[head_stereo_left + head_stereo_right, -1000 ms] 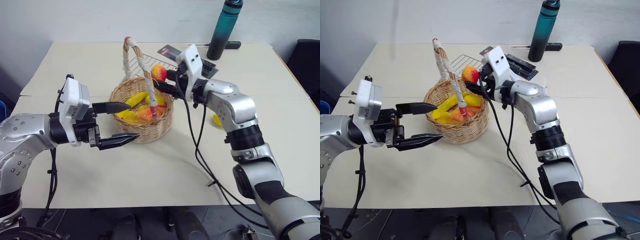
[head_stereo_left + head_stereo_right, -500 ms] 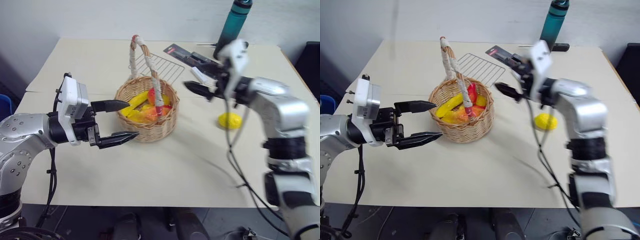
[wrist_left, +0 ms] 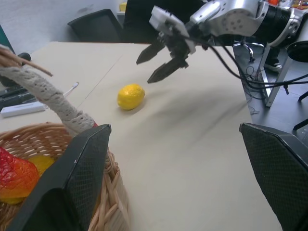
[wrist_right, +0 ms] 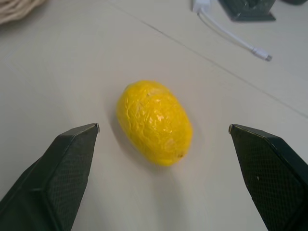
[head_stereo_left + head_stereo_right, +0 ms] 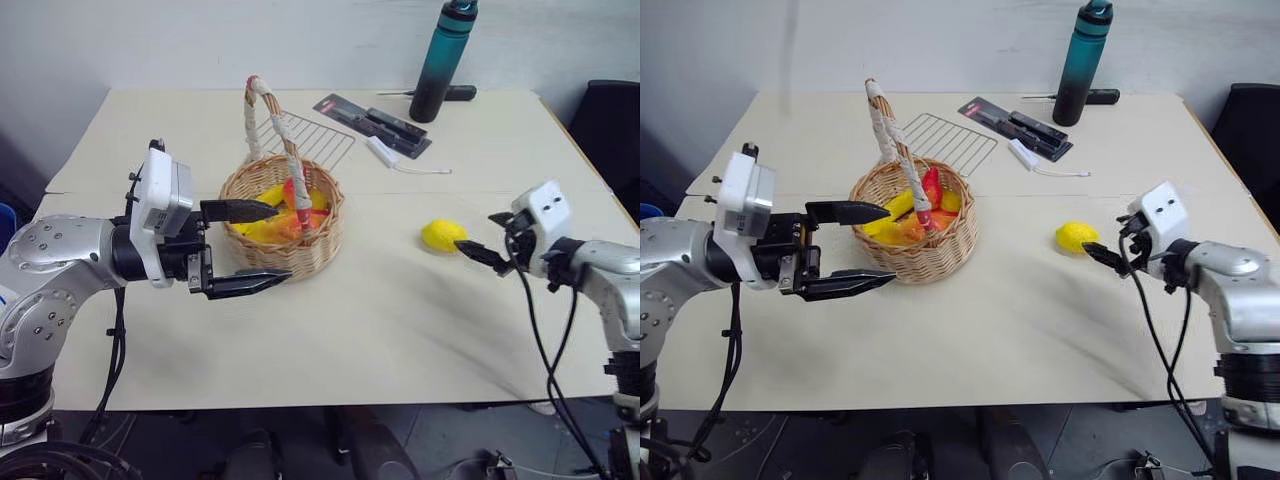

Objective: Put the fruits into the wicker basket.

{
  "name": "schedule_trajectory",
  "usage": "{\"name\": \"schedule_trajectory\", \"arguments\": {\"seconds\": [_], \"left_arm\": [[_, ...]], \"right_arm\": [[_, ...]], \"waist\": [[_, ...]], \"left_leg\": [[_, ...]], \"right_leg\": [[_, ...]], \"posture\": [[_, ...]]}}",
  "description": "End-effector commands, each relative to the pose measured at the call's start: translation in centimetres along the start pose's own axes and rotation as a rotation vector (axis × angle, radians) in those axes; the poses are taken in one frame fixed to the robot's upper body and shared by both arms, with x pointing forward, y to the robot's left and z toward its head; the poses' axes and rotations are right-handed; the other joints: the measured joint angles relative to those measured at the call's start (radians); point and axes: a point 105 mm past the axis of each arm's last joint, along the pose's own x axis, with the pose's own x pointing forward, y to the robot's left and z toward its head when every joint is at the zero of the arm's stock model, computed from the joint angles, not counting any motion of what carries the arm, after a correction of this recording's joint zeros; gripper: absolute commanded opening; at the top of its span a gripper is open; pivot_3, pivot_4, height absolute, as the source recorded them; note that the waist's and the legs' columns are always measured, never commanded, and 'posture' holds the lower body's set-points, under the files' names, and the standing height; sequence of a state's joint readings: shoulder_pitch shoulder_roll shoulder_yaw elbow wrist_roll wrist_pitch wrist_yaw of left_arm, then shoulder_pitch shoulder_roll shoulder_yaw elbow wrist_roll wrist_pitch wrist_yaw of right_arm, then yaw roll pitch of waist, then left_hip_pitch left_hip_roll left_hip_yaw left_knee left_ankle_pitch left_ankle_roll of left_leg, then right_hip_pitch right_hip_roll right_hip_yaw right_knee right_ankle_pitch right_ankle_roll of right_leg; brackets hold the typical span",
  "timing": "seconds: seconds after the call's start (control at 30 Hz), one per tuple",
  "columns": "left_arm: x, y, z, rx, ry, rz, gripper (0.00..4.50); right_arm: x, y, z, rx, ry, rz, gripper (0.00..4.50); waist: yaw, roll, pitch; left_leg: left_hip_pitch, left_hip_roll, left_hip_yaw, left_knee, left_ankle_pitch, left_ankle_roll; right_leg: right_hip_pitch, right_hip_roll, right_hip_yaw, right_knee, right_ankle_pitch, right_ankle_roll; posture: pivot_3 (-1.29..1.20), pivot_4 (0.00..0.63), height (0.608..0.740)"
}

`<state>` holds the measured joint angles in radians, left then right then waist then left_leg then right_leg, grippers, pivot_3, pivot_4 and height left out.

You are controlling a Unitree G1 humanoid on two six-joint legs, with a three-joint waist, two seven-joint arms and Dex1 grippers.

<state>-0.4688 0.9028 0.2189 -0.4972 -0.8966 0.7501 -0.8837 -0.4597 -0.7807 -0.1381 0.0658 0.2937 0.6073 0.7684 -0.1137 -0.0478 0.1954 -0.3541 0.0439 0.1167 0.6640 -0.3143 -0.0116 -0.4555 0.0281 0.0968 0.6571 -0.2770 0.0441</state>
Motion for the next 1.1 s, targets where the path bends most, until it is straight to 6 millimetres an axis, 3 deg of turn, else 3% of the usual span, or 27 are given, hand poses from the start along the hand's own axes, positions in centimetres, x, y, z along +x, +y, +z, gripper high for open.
{"name": "schedule_trajectory", "arguments": {"seconds": [0.03, 0.23, 0.33, 0.5, 0.6, 0.7, 0.8, 0.87, 1.0, 1.1], "left_arm": [[0.0, 0.0, 0.9, 0.043, -0.018, -0.001, 4.50], [-0.1, -0.2, 1.1, 0.050, -0.013, 0.003, 4.50], [0.0, -0.3, 1.1, 0.051, -0.014, 0.005, 4.50], [0.2, -0.5, 1.3, 0.052, -0.019, 0.001, 4.50], [0.1, -0.4, 1.3, 0.051, -0.021, 0.009, 4.50], [-0.6, 0.1, 1.2, 0.048, -0.016, 0.050, 4.50], [-1.5, 0.4, 1.3, 0.038, -0.017, 0.097, 4.50], [-1.8, 0.4, 1.3, 0.037, -0.011, 0.111, 4.50], [-2.0, 0.3, 1.2, 0.042, 0.002, 0.128, 4.50], [-2.0, 0.3, 1.3, 0.048, 0.001, 0.139, 4.50]], "right_arm": [[1.4, -0.2, 0.5, 0.026, -0.030, -0.004, 4.47], [3.8, -0.3, -0.8, 0.053, -0.001, 0.001, 4.47], [4.1, -0.3, -0.9, 0.062, -0.006, 0.005, 3.86], [3.8, -0.1, -0.8, 0.046, -0.014, 0.018, 2.34], [3.1, 0.1, 1.4, 0.031, -0.085, 0.041, 2.19], [2.7, 1.3, 5.5, 0.021, -0.199, 0.105, 2.19], [3.8, 4.6, 10.9, 0.035, -0.327, 0.228, 2.19], [4.6, 6.9, 13.2, 0.006, -0.365, 0.307, 2.19], [6.1, 11.8, 16.7, -0.039, -0.430, 0.468, 2.19], [7.1, 14.3, 17.5, -0.052, -0.423, 0.555, 2.19]], "waist": [[0.000, 0.000, 0.000], [0.003, 0.000, 0.000], [0.003, 0.000, 0.000], [0.002, 0.000, 0.000], [0.002, 0.000, 0.000], [0.001, 0.000, 0.000], [-0.007, 0.000, 0.000], [-0.014, 0.001, 0.000], [-0.015, 0.001, 0.000], [-0.015, 0.001, 0.000]], "left_leg": [[0.000, 0.000, 0.000, 0.000, 0.000, 0.000], [-0.001, 0.000, 0.000, 0.000, 0.002, -0.003], [-0.001, 0.000, 0.000, 0.000, 0.001, -0.003], [-0.002, 0.000, 0.000, 0.000, 0.001, -0.004], [-0.002, 0.000, 0.000, 0.000, 0.001, -0.004], [-0.001, 0.000, 0.000, 0.000, 0.001, -0.004], [-0.001, 0.001, 0.001, 0.000, 0.002, -0.005], [-0.002, 0.001, 0.002, 0.000, 0.002, -0.006], [-0.003, 0.002, 0.000, -0.001, 0.002, -0.007], [-0.006, 0.002, 0.000, -0.001, 0.002, -0.006]], "right_leg": [[0.000, 0.000, 0.000, 0.000, 0.000, 0.000], [-0.001, 0.000, 0.000, 0.000, 0.000, 0.000], [-0.001, 0.000, 0.000, 0.000, 0.000, 0.000], [-0.002, 0.000, 0.000, 0.000, 0.000, 0.000], [-0.002, 0.000, 0.000, 0.001, 0.000, 0.000], [-0.002, 0.000, 0.000, 0.001, 0.000, 0.000], [-0.002, 0.000, 0.000, 0.002, 0.000, 0.000], [-0.005, 0.000, 0.001, 0.003, 0.000, 0.000], [-0.006, 0.001, -0.001, 0.004, 0.000, -0.001], [-0.008, 0.000, -0.001, 0.003, 0.000, -0.001]], "posture": [[0.00, 0.150, 0.740], [0.00, 0.150, 0.740], [0.00, 0.150, 0.740], [0.00, 0.150, 0.740], [0.00, 0.150, 0.740], [0.00, 0.150, 0.740], [0.00, 0.150, 0.740], [0.00, 0.150, 0.740], [0.00, 0.150, 0.740], [0.00, 0.150, 0.740]]}}
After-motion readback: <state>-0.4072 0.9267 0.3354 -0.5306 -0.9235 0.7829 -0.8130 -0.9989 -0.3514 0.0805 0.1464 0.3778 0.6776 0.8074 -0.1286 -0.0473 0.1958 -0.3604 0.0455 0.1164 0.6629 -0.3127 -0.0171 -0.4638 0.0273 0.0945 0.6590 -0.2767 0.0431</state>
